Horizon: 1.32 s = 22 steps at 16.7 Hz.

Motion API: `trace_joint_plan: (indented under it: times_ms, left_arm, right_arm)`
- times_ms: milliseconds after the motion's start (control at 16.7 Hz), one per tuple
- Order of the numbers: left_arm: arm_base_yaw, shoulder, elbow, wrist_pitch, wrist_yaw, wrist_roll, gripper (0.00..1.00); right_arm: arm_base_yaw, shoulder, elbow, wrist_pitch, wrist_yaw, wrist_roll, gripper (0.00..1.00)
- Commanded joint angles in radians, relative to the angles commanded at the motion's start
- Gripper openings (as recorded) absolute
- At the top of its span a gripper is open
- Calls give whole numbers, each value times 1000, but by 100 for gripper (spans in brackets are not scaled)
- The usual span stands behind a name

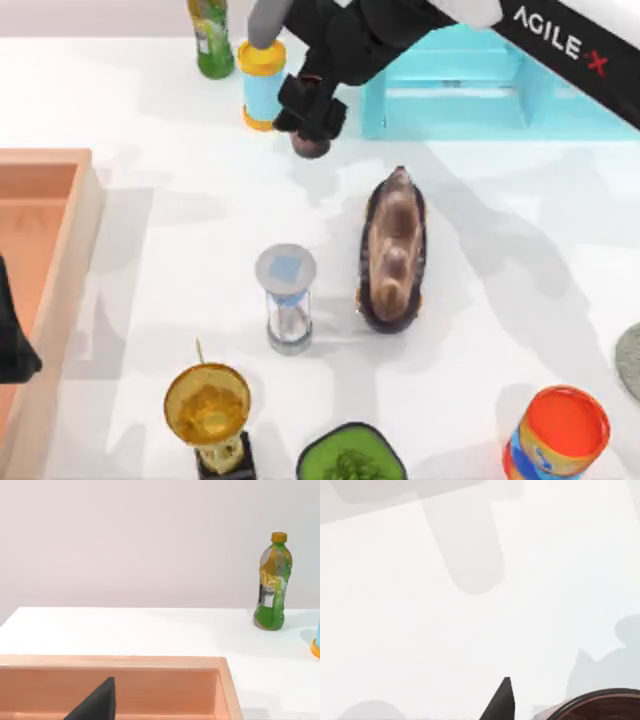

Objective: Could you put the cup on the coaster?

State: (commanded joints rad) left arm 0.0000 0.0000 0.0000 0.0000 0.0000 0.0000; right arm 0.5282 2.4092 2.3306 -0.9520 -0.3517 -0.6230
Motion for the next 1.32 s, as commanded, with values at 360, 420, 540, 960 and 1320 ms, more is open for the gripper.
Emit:
trace_joint_plan:
  times_ms: [360, 420, 540, 960, 1320]
  left_arm:
    - [0, 0, 0, 0, 0, 0, 100]
    - [0, 0, 0, 0, 0, 0, 100]
    - [0, 0, 0, 0, 0, 0, 100]
    - [0, 0, 0, 0, 0, 0, 100]
    - [0, 0, 0, 0, 0, 0, 100]
  right_arm:
    - [-133, -607, -764, 139, 142, 203, 0]
    - [-165, -708, -898, 168, 163, 241, 0]
    - [-233, -899, -1149, 228, 202, 318, 0]
    - [-467, -1384, -1725, 428, 304, 574, 0]
    - [-532, -1476, -1828, 489, 330, 652, 0]
